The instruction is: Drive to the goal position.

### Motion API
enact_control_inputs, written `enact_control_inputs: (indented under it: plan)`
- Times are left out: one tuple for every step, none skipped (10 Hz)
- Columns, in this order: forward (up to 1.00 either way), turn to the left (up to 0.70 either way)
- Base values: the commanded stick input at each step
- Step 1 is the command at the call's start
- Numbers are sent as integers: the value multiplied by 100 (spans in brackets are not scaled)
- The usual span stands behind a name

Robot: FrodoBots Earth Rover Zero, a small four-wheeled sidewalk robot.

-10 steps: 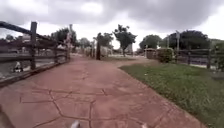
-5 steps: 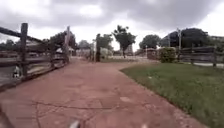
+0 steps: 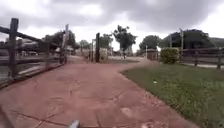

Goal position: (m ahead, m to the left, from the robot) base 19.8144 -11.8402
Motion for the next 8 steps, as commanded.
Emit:
enact_control_inputs:
  plan:
    - [70, 0]
    - [70, 0]
    - [70, 0]
    - [70, 0]
    - [70, 0]
    - [70, 0]
    - [70, 0]
    - [70, 0]
